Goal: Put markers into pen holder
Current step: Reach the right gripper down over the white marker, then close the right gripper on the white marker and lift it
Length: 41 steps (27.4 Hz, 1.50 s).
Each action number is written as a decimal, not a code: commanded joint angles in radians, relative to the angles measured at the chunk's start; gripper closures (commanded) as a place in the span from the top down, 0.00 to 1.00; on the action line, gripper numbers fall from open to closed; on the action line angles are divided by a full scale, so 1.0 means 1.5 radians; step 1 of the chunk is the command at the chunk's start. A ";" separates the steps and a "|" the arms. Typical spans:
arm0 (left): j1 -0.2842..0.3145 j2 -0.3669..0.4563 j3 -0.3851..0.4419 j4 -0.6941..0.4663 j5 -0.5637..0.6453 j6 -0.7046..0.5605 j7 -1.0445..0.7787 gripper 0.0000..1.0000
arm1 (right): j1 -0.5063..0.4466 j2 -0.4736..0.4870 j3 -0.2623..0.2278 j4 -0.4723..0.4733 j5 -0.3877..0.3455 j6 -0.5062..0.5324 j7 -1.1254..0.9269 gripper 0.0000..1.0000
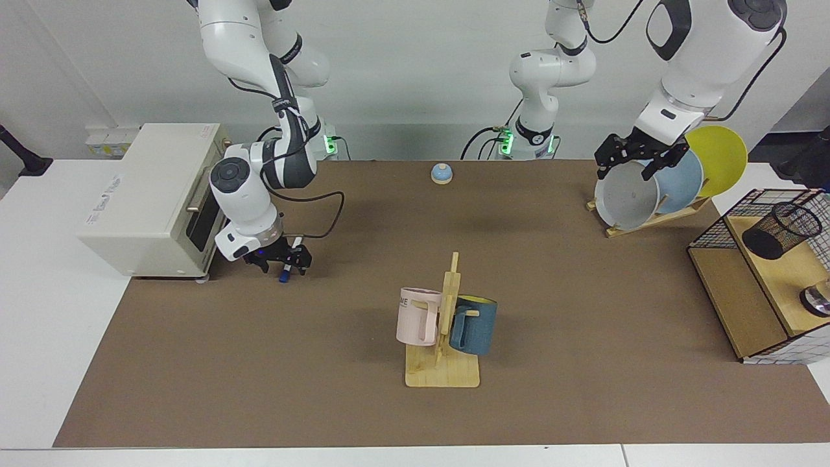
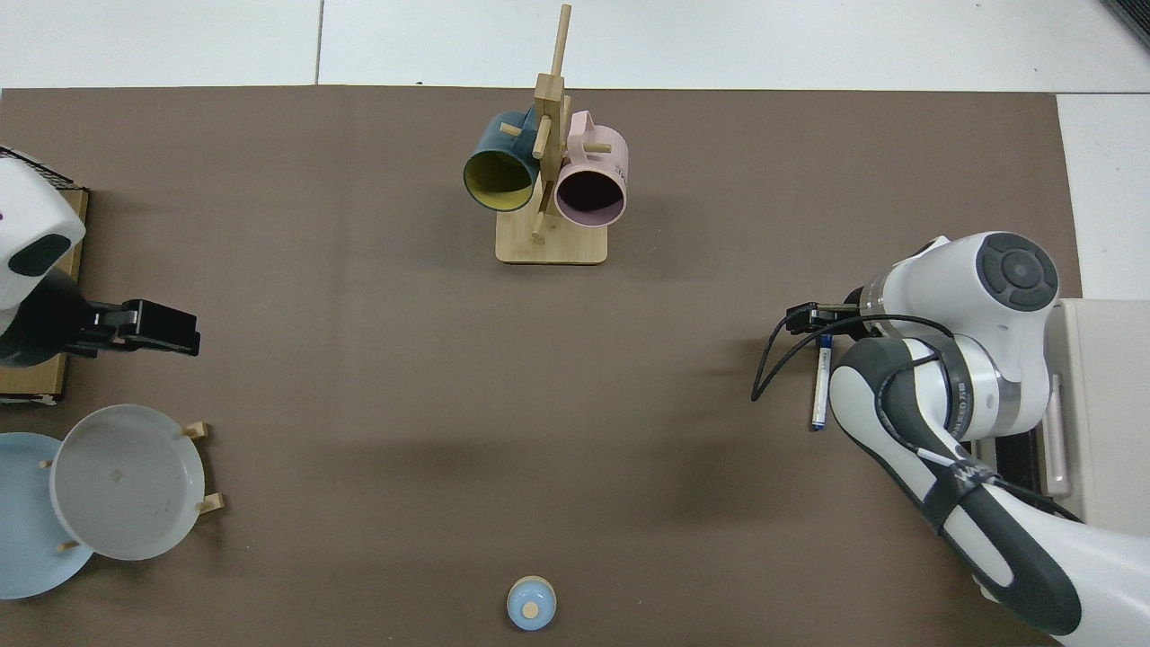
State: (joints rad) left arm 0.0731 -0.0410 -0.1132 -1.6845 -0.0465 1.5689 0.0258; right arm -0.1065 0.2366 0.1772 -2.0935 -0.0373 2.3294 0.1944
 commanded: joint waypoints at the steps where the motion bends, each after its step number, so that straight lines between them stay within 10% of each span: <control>1: -0.002 -0.022 0.000 -0.057 -0.002 0.017 0.086 1.00 | -0.007 -0.002 0.001 -0.017 -0.033 0.021 0.042 1.00; 19: -0.002 -0.022 -0.001 -0.077 0.002 0.017 0.189 0.99 | -0.010 0.019 0.002 -0.023 -0.068 0.023 0.067 0.93; 31: -0.002 -0.020 -0.001 -0.074 0.001 0.017 0.189 0.96 | -0.012 0.019 0.002 -0.026 -0.069 0.023 0.083 0.11; 41: -0.002 -0.019 -0.002 -0.053 -0.004 0.023 0.200 1.00 | 0.000 0.025 0.002 -0.022 -0.069 0.024 0.131 0.00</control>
State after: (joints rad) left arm 0.0719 -0.0427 -0.1179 -1.7605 -0.0461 1.5792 0.3101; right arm -0.1089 0.2625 0.1758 -2.1177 -0.1085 2.3352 0.3335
